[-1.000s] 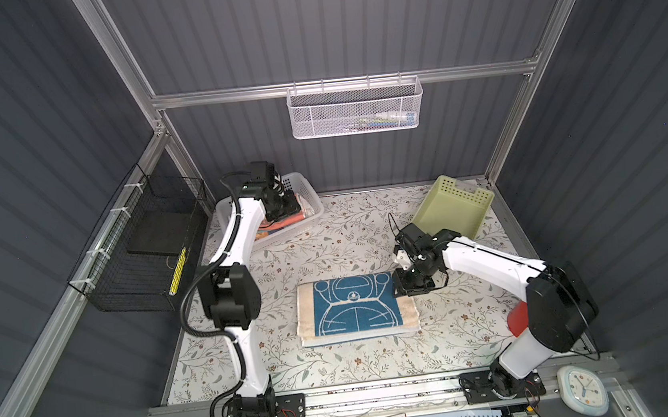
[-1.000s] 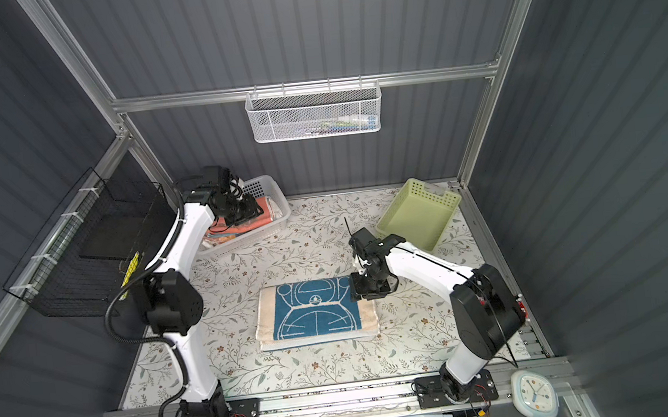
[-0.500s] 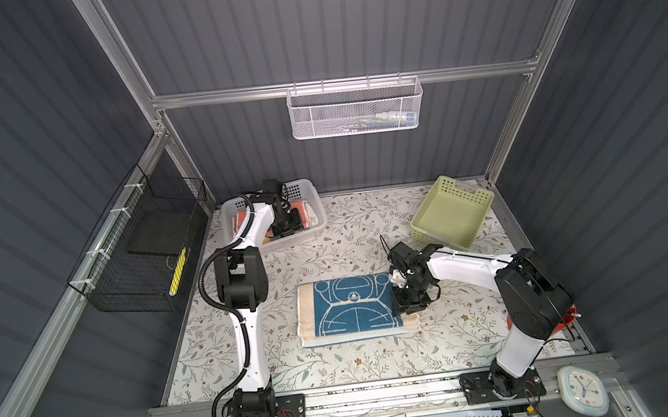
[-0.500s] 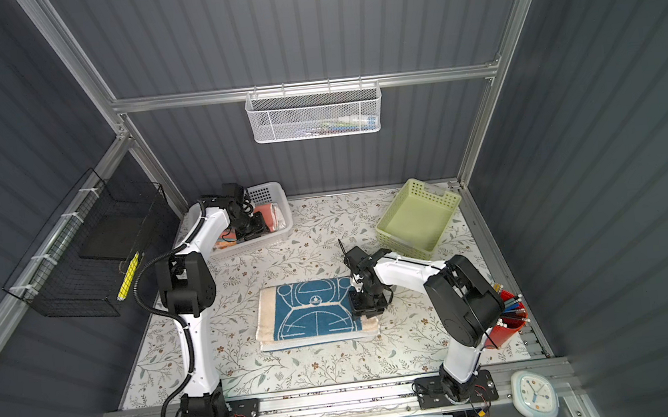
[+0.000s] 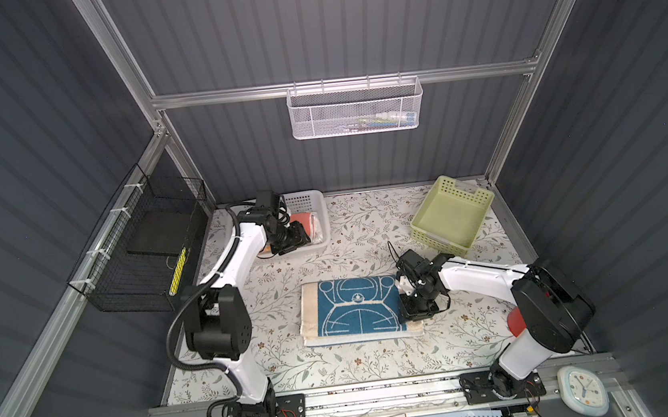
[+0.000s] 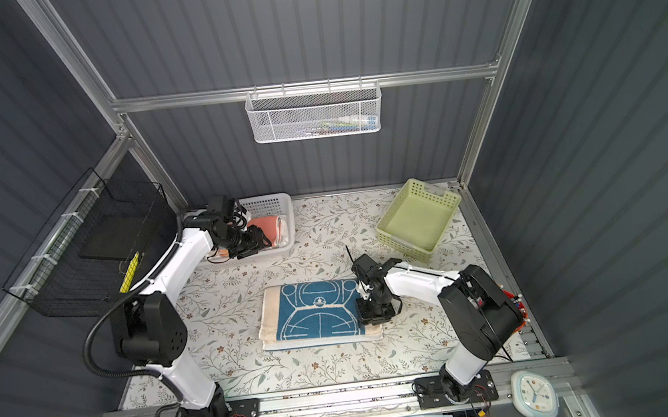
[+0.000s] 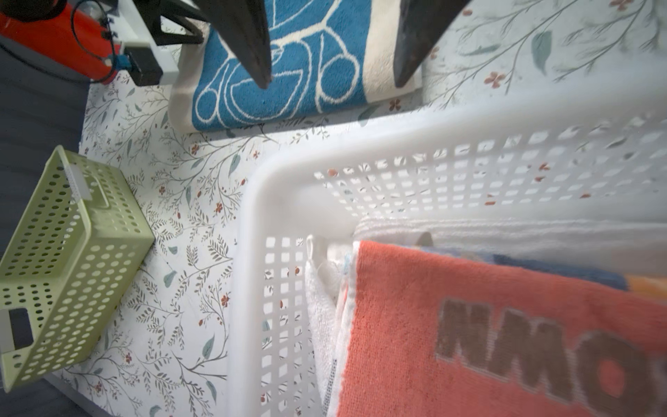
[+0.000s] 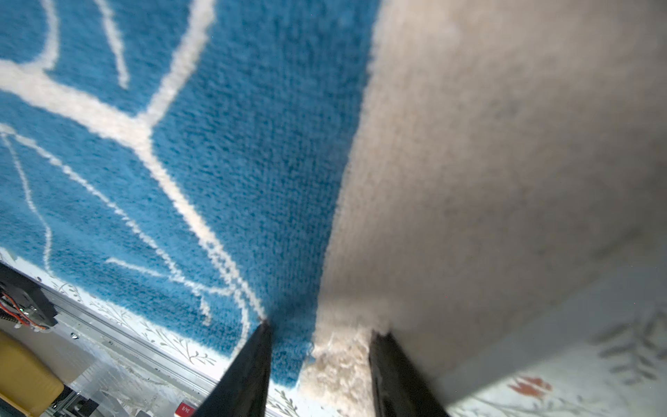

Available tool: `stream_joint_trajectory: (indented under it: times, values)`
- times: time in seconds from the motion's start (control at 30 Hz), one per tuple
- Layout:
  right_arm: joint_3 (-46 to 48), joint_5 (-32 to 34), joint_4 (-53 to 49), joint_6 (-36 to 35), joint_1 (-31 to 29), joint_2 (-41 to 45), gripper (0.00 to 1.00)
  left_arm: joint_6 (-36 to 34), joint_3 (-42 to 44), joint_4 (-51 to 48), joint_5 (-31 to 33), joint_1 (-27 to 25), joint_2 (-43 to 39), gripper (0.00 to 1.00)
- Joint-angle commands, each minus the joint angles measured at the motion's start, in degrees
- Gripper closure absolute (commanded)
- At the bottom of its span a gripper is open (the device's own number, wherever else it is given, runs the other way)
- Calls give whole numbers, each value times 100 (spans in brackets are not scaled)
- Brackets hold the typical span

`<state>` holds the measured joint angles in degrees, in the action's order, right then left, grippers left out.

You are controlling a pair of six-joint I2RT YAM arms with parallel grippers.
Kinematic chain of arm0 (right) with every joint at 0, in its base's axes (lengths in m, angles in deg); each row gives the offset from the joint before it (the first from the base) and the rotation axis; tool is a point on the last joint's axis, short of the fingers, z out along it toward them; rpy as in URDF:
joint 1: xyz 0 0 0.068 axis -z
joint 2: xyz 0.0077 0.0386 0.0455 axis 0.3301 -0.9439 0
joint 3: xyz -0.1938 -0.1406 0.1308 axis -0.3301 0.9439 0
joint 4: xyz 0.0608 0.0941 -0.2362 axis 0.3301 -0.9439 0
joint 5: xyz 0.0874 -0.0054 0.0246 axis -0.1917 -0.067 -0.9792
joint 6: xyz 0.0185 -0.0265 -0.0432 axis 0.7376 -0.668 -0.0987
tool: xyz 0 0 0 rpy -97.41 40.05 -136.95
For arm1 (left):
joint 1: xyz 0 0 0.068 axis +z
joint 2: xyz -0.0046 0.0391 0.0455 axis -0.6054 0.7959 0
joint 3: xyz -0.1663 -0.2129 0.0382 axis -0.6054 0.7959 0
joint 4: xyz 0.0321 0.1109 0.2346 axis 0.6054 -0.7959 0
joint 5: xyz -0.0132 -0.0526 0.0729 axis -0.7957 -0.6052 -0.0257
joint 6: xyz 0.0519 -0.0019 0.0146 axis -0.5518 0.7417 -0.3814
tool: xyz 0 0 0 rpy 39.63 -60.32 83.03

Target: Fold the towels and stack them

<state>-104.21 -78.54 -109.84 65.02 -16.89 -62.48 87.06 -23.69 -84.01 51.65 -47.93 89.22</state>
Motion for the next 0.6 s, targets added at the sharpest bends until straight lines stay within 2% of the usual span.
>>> stream_joint_trajectory:
  times: [0.0,0.13,0.33,0.47,0.57]
  values:
    - [117,321,-223,80,10,103,52,-267,518,-187,203,31,-709,41]
    - [0,317,-224,70,11,75,51,-404,1630,-287,-2,28,-1337,37]
    - [-41,305,-226,61,7,48,50,-70,3264,351,-597,28,-1856,32]
    - [-19,336,-241,61,8,94,50,215,4020,1009,-1114,32,-1844,31]
    - [13,367,-236,59,2,110,49,249,4336,1293,-1443,37,-1543,31]
